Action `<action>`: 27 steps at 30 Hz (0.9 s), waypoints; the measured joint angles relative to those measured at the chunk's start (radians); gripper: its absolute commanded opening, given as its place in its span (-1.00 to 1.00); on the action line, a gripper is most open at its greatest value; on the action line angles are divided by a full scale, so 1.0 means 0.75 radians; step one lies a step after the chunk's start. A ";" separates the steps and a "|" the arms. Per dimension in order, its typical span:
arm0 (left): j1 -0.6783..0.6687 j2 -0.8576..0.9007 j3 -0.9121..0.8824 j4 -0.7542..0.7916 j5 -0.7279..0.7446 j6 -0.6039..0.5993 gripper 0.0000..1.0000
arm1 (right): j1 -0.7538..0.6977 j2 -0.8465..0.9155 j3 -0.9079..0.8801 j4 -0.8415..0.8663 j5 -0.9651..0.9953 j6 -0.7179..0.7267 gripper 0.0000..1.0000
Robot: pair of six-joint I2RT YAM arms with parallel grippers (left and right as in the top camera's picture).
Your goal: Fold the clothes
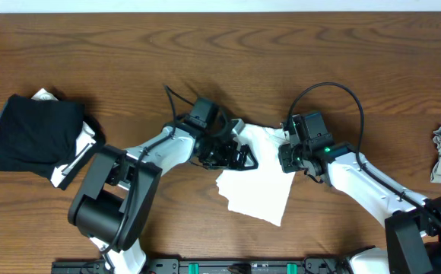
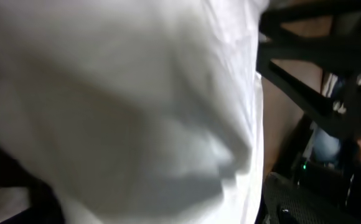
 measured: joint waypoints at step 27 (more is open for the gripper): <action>-0.211 0.033 0.001 0.123 -0.161 -0.090 -0.48 | 0.000 0.000 0.000 -0.040 0.009 0.000 -0.31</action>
